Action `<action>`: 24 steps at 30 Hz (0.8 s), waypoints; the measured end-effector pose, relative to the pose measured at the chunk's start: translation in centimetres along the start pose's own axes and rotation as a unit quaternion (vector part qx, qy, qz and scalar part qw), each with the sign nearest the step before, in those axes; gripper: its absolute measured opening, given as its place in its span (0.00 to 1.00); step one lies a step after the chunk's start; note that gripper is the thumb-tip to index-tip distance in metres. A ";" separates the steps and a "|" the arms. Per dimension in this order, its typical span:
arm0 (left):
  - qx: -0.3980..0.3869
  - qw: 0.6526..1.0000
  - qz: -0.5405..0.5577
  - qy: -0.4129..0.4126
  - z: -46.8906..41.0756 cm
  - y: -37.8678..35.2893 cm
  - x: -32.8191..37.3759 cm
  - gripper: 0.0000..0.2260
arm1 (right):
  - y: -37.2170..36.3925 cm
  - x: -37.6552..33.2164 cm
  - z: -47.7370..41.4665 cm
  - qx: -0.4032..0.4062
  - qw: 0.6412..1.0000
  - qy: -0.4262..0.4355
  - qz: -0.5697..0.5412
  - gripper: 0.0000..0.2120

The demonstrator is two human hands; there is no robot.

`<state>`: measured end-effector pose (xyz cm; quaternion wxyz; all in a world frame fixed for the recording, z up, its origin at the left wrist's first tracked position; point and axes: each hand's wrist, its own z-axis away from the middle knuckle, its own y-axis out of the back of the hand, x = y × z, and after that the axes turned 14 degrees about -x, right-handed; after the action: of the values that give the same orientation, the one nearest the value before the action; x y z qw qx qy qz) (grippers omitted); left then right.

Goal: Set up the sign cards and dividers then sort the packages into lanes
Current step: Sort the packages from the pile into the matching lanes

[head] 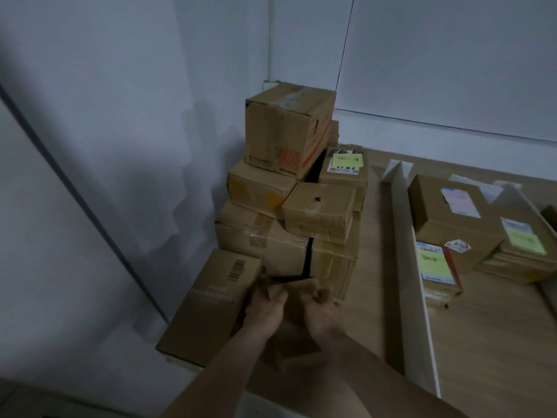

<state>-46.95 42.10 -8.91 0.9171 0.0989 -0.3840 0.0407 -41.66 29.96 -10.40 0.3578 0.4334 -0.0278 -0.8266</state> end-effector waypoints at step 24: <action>0.089 0.973 0.213 0.023 -0.6 0.3 2.1 0.48 | 1.8 -0.8 -0.7 0.033 0.979 -0.023 -0.201 0.43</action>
<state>-45.09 42.52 -7.82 0.8836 0.0955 -0.3696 0.2711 -39.82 29.28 -9.64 0.1693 0.4229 0.0245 -0.8899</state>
